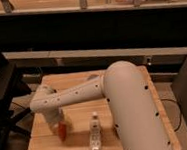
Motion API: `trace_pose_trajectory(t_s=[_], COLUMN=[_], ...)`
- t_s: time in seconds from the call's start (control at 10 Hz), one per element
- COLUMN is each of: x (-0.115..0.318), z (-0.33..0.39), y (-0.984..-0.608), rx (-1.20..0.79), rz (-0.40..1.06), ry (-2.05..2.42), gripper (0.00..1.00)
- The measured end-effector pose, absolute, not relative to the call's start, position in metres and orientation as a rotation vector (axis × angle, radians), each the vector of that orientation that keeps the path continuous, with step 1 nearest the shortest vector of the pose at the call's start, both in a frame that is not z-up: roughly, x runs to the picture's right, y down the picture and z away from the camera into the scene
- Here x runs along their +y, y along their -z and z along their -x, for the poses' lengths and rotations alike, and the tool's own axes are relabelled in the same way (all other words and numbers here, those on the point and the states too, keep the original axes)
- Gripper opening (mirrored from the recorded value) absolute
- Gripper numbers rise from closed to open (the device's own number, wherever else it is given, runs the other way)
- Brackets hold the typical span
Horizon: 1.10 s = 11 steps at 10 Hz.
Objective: Drag the pepper across the table
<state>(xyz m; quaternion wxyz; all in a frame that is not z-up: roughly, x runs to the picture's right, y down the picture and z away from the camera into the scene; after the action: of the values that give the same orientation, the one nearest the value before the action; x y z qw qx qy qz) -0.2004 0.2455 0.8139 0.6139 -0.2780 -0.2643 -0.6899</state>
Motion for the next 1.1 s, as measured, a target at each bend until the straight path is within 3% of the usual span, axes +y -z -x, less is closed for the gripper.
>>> trace_pose_trajectory(t_s=[0.2,0.9,1.1], x=[0.245,0.245,0.242], z=[0.197,0.188,0.179], y=[-0.815,-0.815,-0.815], rx=[-0.608,-0.601,-0.598], rz=[0.643,0.647,0.640], ry=[1.589,1.589,1.572], gripper=[0.76,0.08,0.00])
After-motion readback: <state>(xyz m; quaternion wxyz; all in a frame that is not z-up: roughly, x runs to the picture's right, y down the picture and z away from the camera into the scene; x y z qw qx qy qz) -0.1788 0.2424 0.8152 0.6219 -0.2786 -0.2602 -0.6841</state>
